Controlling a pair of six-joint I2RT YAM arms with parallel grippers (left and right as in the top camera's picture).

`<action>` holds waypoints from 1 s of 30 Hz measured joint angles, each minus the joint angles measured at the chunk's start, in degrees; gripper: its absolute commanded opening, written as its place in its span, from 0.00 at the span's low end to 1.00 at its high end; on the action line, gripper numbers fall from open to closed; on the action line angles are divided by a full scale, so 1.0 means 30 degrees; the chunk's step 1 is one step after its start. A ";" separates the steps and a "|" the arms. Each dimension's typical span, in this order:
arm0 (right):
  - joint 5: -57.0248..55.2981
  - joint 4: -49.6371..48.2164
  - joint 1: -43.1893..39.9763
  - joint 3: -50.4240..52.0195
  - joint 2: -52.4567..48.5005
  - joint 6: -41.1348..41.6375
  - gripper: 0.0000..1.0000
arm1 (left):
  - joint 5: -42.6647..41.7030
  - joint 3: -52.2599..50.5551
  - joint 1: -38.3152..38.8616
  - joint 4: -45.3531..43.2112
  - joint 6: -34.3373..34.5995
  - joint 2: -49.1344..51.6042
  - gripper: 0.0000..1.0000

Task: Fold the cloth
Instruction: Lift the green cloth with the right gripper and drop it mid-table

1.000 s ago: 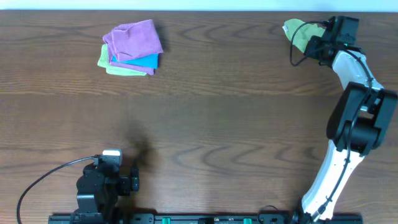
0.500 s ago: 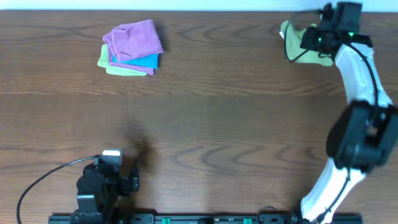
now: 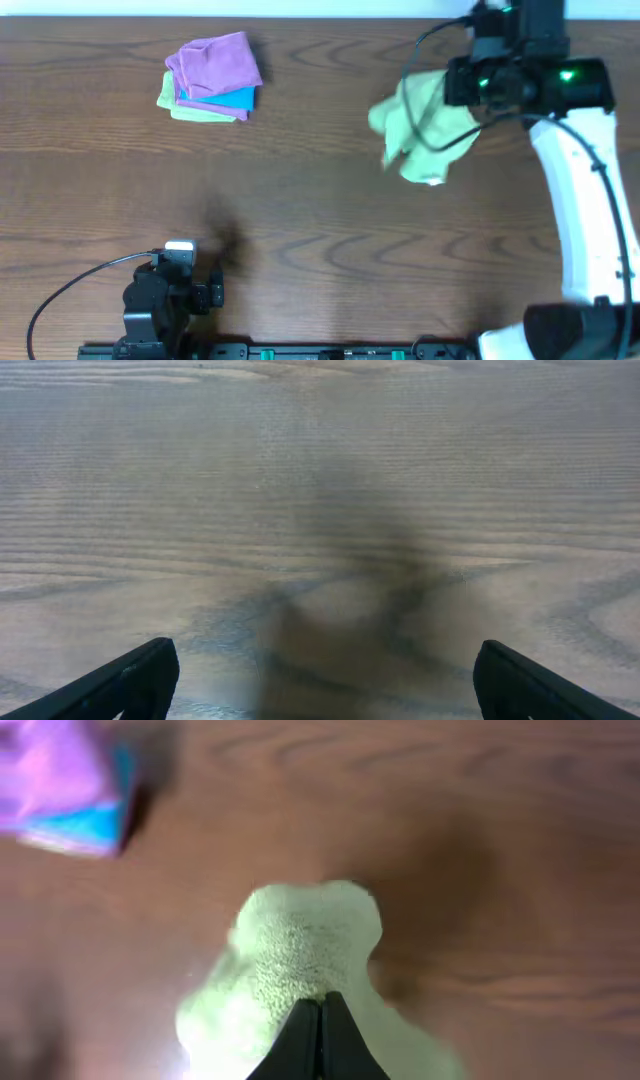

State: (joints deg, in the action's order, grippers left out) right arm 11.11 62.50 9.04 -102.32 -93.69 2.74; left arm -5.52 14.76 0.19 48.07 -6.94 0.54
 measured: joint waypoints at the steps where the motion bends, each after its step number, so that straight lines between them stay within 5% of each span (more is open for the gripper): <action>1: 0.0000 0.0306 0.0474 0.0000 0.0233 0.0000 0.01 | 0.0000 0.0000 0.0000 0.0000 0.0000 0.0000 0.95; 14: 0.0721 0.1909 0.7584 0.0000 0.1326 0.0007 0.01 | 0.0000 0.0000 0.0000 0.0000 0.0000 0.0000 0.95; 26: -0.1719 -0.0182 0.6696 0.0102 -0.0240 -0.0131 0.01 | 0.0000 0.0000 0.0000 0.0000 0.0000 0.0000 0.95; 27: -0.3198 -0.1166 0.6135 0.0204 -0.1260 -0.0160 0.23 | 0.0000 0.0000 0.0000 0.0000 0.0000 0.0000 0.95; 28: -0.4364 -0.1887 0.5654 0.0313 -0.2113 -0.0109 0.92 | -0.0007 0.0000 0.0000 0.0000 0.0000 0.0000 0.95; 30: -0.6798 -0.3701 0.4575 0.0481 -0.3730 -0.0124 0.99 | 0.0000 0.0000 0.0000 0.0000 0.0000 0.0000 0.95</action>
State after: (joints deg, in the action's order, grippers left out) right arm -9.28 51.40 22.76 -100.88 -104.88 2.37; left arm -5.52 14.76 0.19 48.07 -6.94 0.54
